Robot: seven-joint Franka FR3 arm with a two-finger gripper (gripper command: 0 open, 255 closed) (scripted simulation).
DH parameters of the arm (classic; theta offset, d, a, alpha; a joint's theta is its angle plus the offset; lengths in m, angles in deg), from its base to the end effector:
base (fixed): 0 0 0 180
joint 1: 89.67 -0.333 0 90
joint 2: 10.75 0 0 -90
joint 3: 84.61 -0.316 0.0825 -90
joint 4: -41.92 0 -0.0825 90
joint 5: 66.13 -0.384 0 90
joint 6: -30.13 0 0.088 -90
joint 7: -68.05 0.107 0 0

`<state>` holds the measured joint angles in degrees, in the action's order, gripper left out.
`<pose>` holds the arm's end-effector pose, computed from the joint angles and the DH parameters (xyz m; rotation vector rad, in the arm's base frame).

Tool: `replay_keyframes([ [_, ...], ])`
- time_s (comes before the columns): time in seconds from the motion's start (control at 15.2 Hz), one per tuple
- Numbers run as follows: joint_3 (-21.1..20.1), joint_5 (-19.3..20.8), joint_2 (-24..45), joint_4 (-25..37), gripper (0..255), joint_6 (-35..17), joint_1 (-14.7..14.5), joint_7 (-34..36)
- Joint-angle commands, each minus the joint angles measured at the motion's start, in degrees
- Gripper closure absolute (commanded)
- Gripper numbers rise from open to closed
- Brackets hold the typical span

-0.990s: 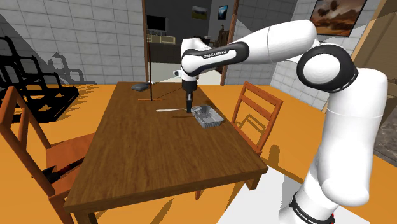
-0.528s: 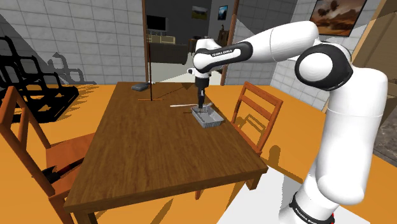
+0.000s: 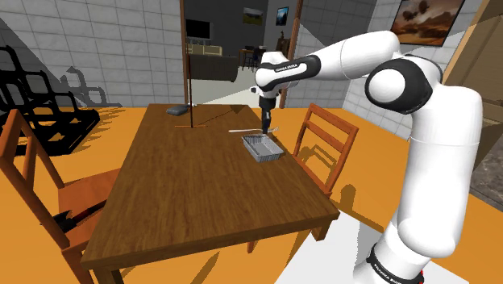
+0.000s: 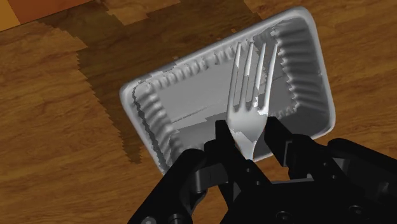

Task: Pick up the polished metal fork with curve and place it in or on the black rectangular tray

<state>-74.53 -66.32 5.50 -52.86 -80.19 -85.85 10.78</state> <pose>0.6255 -0.1442 0.4469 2.8853 1.1566 -0.0517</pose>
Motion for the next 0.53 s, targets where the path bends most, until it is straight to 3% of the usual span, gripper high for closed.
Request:
replay_keyframes([
  [0.0, 0.1, -0.1, 0.5, -0.8, 255, -1.3, 0.2, -0.3],
  [0.46, 0.0, -0.4, 1.9, -4.2, 255, -6.1, 0.3, -0.3],
])
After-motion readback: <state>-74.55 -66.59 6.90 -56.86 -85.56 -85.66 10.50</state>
